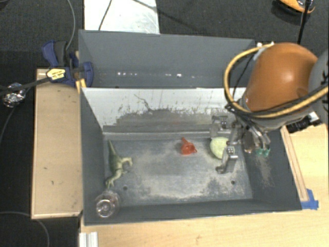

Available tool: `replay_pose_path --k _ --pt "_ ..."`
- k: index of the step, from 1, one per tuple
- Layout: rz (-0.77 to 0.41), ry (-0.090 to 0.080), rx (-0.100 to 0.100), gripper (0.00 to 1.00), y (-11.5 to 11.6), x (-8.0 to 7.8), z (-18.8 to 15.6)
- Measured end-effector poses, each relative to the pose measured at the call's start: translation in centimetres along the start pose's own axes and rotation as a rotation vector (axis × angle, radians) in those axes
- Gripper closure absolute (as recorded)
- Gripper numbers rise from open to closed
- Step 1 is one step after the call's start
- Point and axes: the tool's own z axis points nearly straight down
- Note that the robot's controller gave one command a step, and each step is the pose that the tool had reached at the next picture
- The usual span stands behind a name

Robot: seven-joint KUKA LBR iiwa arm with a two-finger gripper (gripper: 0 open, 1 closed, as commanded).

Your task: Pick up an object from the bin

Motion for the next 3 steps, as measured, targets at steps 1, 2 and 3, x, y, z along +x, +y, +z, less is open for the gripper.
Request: replay_pose_path --k 1,2,3 --pt "0.0 -0.008 0.0 0.0 0.0 -0.1 -0.4" --pt "0.051 -0.016 -0.001 0.0 -0.6 -0.8 2.3" --pt "0.157 0.003 -0.001 0.0 -2.4 0.6 4.4"
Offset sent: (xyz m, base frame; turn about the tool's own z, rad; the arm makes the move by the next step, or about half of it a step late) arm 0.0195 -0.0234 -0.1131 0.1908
